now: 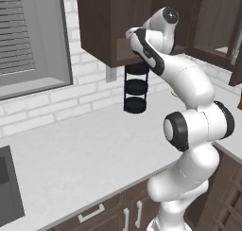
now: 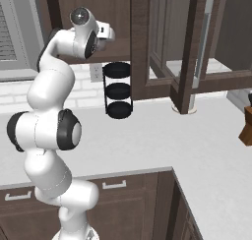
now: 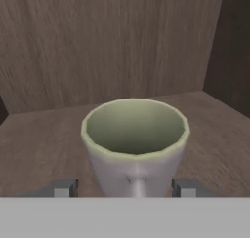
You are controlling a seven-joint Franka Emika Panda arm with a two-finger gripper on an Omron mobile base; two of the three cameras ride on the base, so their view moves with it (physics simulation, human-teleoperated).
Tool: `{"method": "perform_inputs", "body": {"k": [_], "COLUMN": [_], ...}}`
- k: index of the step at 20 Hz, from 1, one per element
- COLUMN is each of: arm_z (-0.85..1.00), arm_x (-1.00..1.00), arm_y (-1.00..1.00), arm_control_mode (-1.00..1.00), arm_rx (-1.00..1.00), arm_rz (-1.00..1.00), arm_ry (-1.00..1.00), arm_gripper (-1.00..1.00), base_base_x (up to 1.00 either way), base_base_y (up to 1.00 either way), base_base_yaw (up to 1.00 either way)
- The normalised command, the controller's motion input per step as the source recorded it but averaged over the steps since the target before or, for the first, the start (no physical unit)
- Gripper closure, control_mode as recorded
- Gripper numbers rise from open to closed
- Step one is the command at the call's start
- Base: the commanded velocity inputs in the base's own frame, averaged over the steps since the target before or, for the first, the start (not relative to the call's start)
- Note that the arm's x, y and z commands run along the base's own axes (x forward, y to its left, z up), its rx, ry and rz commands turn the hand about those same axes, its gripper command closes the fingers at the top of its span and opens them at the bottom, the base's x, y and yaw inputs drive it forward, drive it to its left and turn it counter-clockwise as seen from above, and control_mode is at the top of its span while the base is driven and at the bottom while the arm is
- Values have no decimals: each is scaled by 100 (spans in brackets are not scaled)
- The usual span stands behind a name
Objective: Gather all objects into one cabinet and sort the glasses and bowls to opposite sides.
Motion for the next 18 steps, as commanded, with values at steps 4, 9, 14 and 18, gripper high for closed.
{"method": "perform_inputs", "body": {"k": [4, 9, 14, 18], "arm_z": [0, 0, 0, 0], "arm_x": [0, 0, 0, 0], "arm_y": [0, 0, 0, 0], "arm_control_mode": [-100, -100, -100, -100], "arm_rx": [0, 0, 0, 0], "arm_rz": [0, 0, 0, 0], "arm_ry": [0, 0, 0, 0], "arm_gripper": [100, 100, 100, 100], "base_base_x": [0, 0, 0, 0], "base_base_y": [0, 0, 0, 0], "base_base_yaw": [0, 0, 0, 0]}}
